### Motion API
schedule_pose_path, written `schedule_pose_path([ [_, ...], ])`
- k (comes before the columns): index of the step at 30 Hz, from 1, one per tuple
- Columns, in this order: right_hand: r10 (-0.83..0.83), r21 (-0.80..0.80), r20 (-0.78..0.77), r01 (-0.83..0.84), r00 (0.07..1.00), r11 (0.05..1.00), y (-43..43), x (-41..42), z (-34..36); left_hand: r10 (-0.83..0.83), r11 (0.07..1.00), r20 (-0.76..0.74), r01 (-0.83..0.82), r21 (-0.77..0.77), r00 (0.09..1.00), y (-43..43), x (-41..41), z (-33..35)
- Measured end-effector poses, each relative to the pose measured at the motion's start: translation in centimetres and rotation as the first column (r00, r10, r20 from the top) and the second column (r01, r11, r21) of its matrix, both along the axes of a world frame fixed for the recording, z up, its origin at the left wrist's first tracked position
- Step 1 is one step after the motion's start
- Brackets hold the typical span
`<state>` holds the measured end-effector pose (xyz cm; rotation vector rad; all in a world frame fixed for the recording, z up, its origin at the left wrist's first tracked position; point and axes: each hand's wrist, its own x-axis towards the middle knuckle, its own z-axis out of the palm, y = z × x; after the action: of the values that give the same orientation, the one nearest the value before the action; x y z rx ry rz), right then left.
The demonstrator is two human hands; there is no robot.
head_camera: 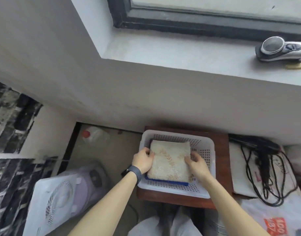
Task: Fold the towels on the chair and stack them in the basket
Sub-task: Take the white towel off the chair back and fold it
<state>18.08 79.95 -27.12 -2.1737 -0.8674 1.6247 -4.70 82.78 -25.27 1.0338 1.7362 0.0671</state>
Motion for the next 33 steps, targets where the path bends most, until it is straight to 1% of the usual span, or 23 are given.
schedule_pose_path([
  [2, -0.008, -0.014, 0.005, 0.008, 1.0, 1.0, 0.0, -0.1, 0.3, -0.007, 1.0, -0.032, 0.007, 0.017, 0.999, -0.2, 0.2, -0.1],
  [6, -0.007, 0.008, 0.006, 0.007, 1.0, 1.0, -0.6, -0.2, 0.6, 0.017, 0.999, -0.032, -0.015, 0.04, 0.999, -0.6, 0.1, -0.1],
  [9, -0.076, 0.016, 0.0, 0.076, 0.997, 0.997, -1.0, -0.6, 0.7, 0.003, 0.997, -0.041, 0.0, 0.075, 0.999, -1.1, 0.1, 0.1],
  [11, -0.09, 0.108, 0.112, 0.077, 0.99, 0.991, -1.5, -1.3, 1.2, -0.062, 0.978, -0.125, 0.085, 0.189, 0.99, -2.0, 0.3, 0.4],
  [12, -0.08, 0.192, 0.194, 0.042, 0.978, 0.98, -2.0, -1.8, 1.6, -0.135, 0.945, -0.208, 0.189, 0.267, 0.969, -2.6, 0.3, 0.6],
  [13, -0.038, 0.287, 0.283, -0.047, 0.958, 0.957, -2.7, -2.1, 1.9, -0.238, 0.88, -0.312, 0.34, 0.331, 0.92, -3.1, 0.2, 0.8],
  [14, 0.047, 0.36, 0.372, -0.191, 0.927, 0.913, -3.4, -2.5, 2.2, -0.345, 0.78, -0.414, 0.503, 0.373, 0.842, -3.5, 0.1, 0.8],
  [15, 0.163, 0.387, 0.458, -0.361, 0.874, 0.848, -4.1, -2.7, 2.0, -0.438, 0.662, -0.487, 0.638, 0.393, 0.755, -3.6, -0.1, 0.8],
  [16, 0.288, 0.368, 0.529, -0.521, 0.798, 0.77, -4.7, -2.8, 1.6, -0.511, 0.55, -0.532, 0.732, 0.401, 0.675, -3.5, -0.3, 0.6],
  [17, 0.407, 0.316, 0.571, -0.648, 0.713, 0.693, -5.0, -2.7, 1.2, -0.57, 0.455, -0.563, 0.8, 0.391, 0.599, -3.2, -0.6, 0.3],
  [18, 0.506, 0.242, 0.591, -0.737, 0.628, 0.631, -5.1, -2.5, 0.7, -0.61, 0.39, -0.584, 0.844, 0.368, 0.536, -2.9, -0.7, -0.1],
  [19, 0.583, 0.166, 0.596, -0.795, 0.552, 0.584, -5.0, -2.2, 0.3, -0.643, 0.36, -0.592, 0.874, 0.327, 0.486, -2.5, -0.9, -0.6],
  [20, 0.635, 0.108, 0.592, -0.829, 0.497, 0.549, -4.9, -2.0, 0.0, -0.673, 0.352, -0.59, 0.895, 0.275, 0.446, -2.2, -1.1, -0.9],
  [21, 0.665, 0.071, 0.585, -0.847, 0.463, 0.527, -4.7, -1.7, -0.3, -0.698, 0.347, -0.588, 0.911, 0.223, 0.409, -1.9, -1.4, -1.3],
  [23, 0.71, 0.009, 0.558, -0.859, 0.429, 0.512, -4.1, -1.1, -0.9, -0.741, 0.322, -0.579, 0.936, 0.138, 0.341, -1.2, -1.6, -2.1],
  [25, 0.744, -0.051, 0.534, -0.863, 0.402, 0.503, -3.7, -0.6, -1.6, -0.767, 0.306, -0.568, 0.948, 0.085, 0.299, -0.5, -1.3, -2.9],
  [28, 0.763, -0.1, 0.522, -0.861, 0.382, 0.499, -3.5, -0.4, -2.7, -0.77, 0.291, -0.586, 0.956, 0.029, 0.252, 0.1, -0.6, -3.5],
  [31, 0.744, -0.084, 0.509, -0.836, 0.432, 0.543, -3.7, -0.8, -3.1, -0.786, 0.261, -0.587, 0.965, -0.032, 0.193, 0.3, -0.6, -3.7],
  [33, 0.753, -0.099, 0.499, -0.835, 0.429, 0.542, -3.5, -0.8, -3.4, -0.792, 0.255, -0.588, 0.964, -0.068, 0.168, 0.4, -0.4, -4.2],
])
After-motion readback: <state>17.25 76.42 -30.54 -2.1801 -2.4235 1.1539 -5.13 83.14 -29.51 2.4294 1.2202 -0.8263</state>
